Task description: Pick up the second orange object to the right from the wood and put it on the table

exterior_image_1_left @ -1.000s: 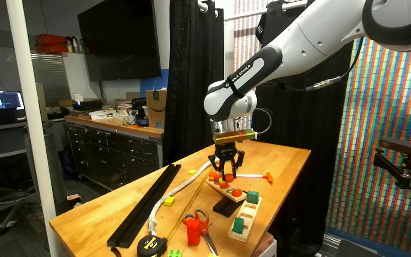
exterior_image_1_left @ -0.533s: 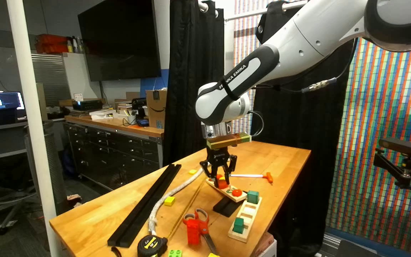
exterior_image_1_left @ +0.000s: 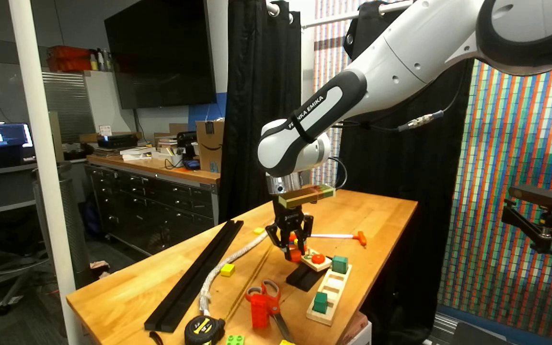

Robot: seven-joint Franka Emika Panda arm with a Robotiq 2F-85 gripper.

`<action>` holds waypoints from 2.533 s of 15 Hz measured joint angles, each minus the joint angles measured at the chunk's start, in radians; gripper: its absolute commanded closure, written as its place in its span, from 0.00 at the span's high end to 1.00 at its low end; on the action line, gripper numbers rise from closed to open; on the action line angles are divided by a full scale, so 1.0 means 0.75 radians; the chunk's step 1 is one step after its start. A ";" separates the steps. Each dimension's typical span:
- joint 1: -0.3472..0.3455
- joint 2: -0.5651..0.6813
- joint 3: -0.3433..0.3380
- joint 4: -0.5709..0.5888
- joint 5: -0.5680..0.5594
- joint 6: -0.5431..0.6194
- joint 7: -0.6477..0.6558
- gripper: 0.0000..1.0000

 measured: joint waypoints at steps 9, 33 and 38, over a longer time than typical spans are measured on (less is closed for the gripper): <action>-0.008 0.086 0.000 0.029 0.016 0.109 -0.183 0.17; -0.013 0.151 0.000 0.084 0.031 0.135 -0.258 1.00; 0.010 0.024 -0.009 0.016 -0.010 0.132 -0.050 1.00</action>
